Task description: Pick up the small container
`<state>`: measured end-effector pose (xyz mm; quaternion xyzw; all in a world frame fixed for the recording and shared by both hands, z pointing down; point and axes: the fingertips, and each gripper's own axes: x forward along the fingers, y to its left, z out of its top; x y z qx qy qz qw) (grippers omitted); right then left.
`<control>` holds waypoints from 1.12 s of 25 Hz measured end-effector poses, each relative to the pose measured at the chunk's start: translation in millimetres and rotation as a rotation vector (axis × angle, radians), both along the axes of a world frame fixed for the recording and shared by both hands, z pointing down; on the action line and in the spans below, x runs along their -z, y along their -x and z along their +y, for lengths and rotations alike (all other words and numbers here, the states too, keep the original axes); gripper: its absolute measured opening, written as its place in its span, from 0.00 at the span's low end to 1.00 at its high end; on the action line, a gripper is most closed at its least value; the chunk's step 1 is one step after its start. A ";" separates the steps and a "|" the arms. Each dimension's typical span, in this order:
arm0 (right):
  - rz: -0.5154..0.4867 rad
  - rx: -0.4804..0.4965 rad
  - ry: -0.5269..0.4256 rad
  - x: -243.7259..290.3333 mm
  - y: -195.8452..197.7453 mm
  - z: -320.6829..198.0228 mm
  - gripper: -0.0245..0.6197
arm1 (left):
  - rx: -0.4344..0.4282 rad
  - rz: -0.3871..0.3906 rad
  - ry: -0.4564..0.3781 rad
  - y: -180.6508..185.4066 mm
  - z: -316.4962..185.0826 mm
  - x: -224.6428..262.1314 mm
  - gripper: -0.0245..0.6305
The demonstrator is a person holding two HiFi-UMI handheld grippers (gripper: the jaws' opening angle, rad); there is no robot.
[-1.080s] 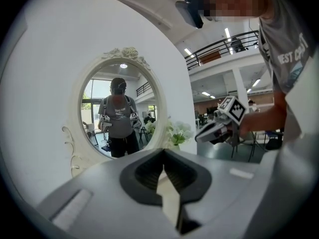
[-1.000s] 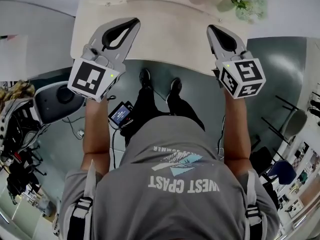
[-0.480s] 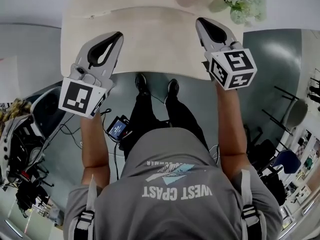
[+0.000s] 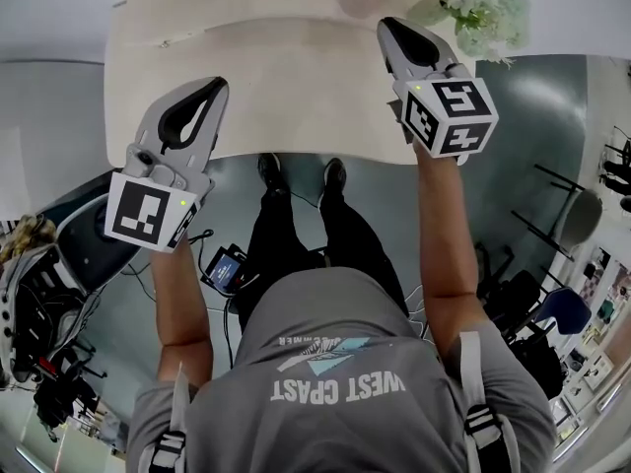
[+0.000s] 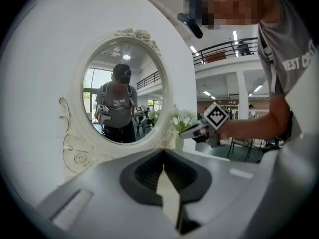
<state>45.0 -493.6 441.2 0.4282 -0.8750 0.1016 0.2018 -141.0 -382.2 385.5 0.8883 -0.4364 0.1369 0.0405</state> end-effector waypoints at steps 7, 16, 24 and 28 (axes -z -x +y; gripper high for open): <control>0.012 -0.035 0.004 -39.1 -27.6 -49.3 0.10 | 0.002 0.008 0.029 -19.4 -27.7 -35.5 0.04; 0.026 -0.072 0.014 -85.9 -29.9 -78.4 0.16 | 0.001 0.017 0.059 -18.3 -36.0 -76.7 0.04; 0.040 -0.115 0.015 -96.7 -41.4 -97.7 0.33 | 0.001 0.016 0.074 -26.6 -42.3 -79.3 0.04; 0.043 -0.124 0.021 -107.9 -39.3 -107.1 0.38 | 0.004 0.019 0.083 -25.1 -42.9 -86.1 0.04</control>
